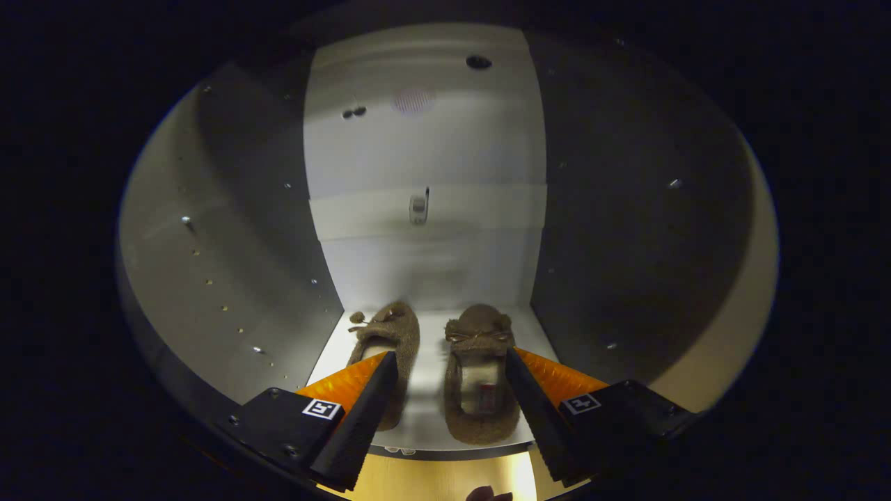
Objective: Open the shoe cabinet door, grab the shoes and put them into the shoe cabinet, then close the shoe cabinet door.
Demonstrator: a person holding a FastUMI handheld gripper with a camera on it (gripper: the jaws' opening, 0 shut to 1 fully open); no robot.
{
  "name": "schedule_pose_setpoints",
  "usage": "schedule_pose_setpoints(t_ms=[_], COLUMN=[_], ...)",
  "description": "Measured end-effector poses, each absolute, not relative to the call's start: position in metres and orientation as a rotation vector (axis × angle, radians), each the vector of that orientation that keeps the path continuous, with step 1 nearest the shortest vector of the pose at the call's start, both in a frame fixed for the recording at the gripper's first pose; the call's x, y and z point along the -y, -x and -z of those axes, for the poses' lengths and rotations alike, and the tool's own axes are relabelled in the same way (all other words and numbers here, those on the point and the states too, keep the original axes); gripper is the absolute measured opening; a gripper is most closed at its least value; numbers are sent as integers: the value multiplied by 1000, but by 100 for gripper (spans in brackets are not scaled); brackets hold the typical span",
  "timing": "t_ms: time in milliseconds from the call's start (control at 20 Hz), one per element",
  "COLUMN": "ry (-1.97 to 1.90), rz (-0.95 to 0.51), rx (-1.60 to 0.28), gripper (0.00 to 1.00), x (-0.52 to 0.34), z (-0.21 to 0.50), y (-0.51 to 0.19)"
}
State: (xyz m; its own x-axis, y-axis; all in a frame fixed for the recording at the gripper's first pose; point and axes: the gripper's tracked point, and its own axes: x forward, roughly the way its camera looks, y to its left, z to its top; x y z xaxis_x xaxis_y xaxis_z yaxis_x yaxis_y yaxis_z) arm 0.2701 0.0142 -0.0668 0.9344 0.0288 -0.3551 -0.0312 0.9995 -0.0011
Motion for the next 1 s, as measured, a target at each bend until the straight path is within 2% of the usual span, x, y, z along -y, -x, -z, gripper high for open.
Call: schedule_pose_setpoints(t_ms=[350,1000], ry=[28,5], rz=[-50,-105], rx=[-79,-3], gripper=[98,97], x=[-32,17], z=[-5,-7], y=[-148,78])
